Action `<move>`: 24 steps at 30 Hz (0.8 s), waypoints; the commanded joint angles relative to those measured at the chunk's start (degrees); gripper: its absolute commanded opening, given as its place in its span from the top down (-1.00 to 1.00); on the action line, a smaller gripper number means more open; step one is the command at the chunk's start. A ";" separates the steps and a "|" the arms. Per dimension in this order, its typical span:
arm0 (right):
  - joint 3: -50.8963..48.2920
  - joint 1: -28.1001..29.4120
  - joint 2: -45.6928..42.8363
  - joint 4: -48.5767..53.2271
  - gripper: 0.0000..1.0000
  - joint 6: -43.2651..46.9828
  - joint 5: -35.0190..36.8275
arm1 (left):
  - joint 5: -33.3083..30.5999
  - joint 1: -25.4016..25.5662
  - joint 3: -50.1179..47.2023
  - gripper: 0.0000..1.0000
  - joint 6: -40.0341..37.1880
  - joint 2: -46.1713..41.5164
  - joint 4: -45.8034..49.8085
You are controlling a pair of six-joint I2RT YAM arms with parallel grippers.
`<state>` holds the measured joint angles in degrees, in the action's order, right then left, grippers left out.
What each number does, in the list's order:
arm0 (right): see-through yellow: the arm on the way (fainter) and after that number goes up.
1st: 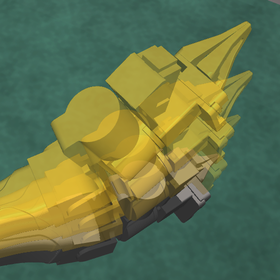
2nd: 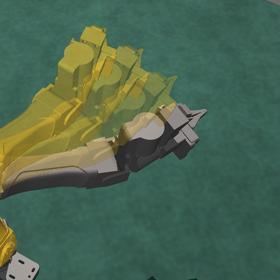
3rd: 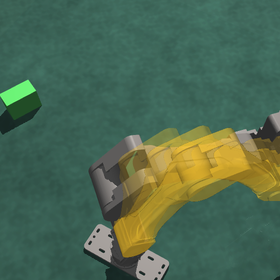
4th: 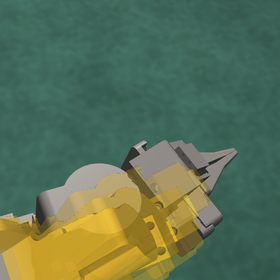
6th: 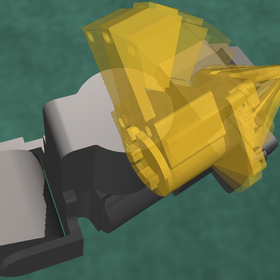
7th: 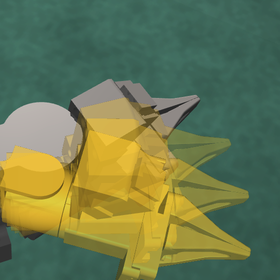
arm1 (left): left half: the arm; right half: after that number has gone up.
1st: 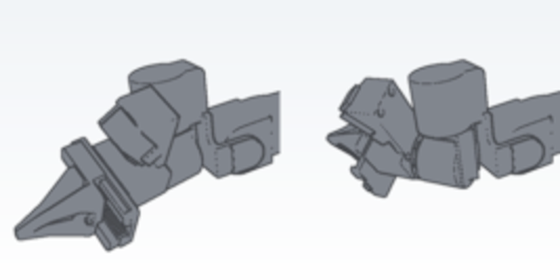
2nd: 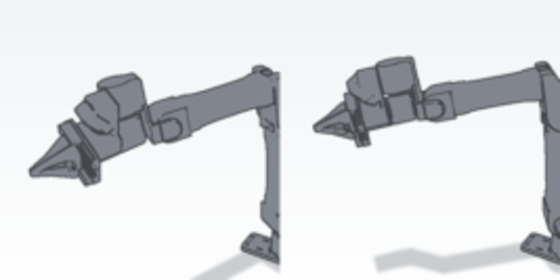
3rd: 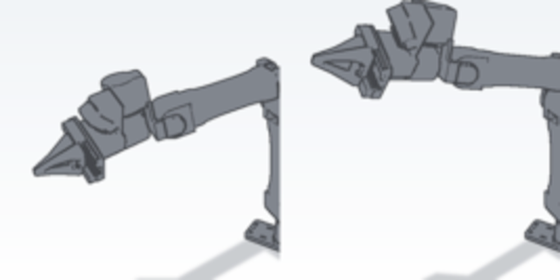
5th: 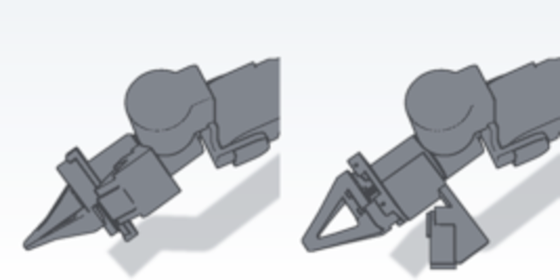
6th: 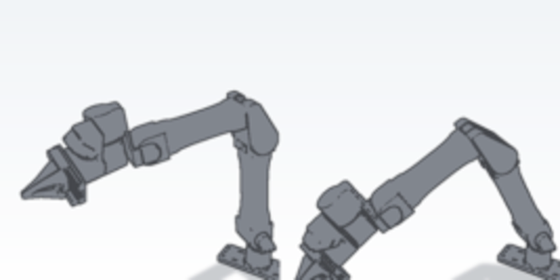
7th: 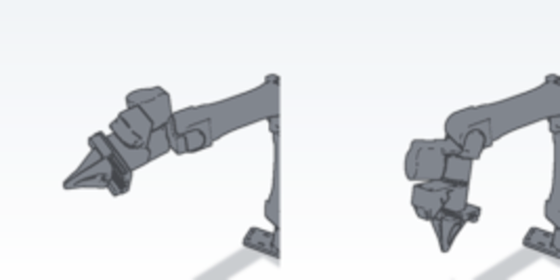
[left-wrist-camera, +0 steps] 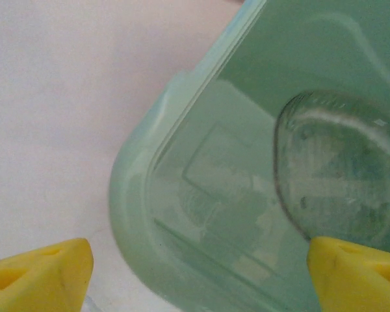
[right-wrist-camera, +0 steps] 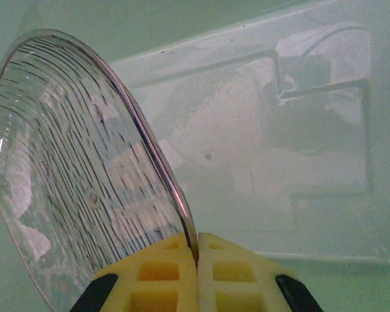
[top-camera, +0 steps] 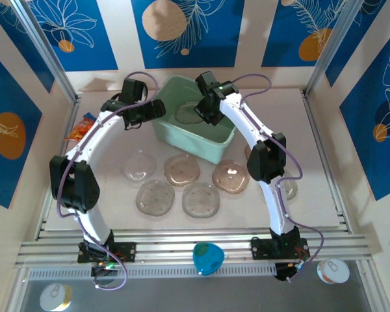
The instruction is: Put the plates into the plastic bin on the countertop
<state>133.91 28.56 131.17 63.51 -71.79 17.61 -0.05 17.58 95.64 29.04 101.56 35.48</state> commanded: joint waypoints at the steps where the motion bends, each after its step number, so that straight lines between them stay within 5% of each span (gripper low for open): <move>1: -0.63 0.79 0.30 -1.95 1.00 -4.01 1.35 | 1.09 -0.84 7.95 -0.73 -9.58 2.90 7.14; 11: 0.32 2.21 2.53 -4.18 1.00 -12.32 5.65 | 10.86 -4.50 19.59 -0.74 -20.07 12.28 14.30; 24: 3.72 3.17 8.19 -5.20 1.00 -19.92 8.84 | 15.53 -4.49 14.07 -0.61 -19.55 12.31 11.25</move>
<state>136.27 31.20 138.56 59.46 -88.14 23.40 13.17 13.08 111.50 10.31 115.48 47.09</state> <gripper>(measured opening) 0.063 0.808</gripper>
